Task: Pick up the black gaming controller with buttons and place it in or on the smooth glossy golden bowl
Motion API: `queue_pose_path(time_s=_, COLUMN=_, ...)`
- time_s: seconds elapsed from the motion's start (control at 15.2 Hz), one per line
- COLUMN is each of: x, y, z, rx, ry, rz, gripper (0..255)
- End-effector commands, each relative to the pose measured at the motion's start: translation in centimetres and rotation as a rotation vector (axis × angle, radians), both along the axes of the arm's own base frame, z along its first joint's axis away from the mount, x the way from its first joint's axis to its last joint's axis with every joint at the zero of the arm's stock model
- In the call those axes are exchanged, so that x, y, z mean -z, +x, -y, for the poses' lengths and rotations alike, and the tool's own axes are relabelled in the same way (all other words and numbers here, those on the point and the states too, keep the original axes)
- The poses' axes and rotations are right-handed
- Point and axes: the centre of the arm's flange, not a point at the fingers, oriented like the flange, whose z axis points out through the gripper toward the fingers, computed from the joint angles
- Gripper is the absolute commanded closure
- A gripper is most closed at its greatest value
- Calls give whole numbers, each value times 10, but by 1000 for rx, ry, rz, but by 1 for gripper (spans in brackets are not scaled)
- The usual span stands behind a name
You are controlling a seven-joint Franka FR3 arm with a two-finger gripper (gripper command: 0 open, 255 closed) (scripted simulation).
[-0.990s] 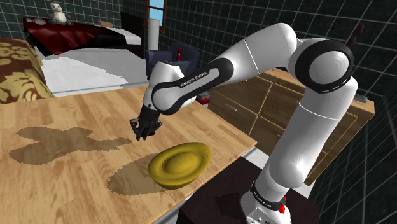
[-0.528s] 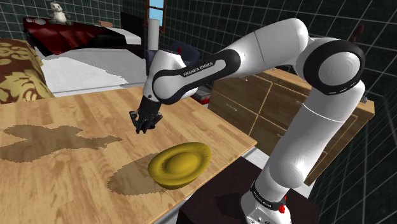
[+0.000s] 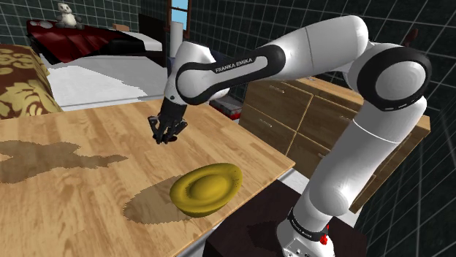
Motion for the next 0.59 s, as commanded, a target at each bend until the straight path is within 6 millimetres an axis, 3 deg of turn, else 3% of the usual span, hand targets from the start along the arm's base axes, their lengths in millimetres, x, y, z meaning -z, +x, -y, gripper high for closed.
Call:
queue_pose_path(time_s=0.0, x=-11, y=-1, z=0, rx=0, ry=0, rz=0, gripper=255)
queue_pose_path(time_s=0.07, x=-12, y=-1, z=0, rx=0, ry=0, rz=0, gripper=255)
queue_pose_path(time_s=0.53, x=-14, y=-93, z=8, rx=0, ry=0, rz=0, gripper=255)
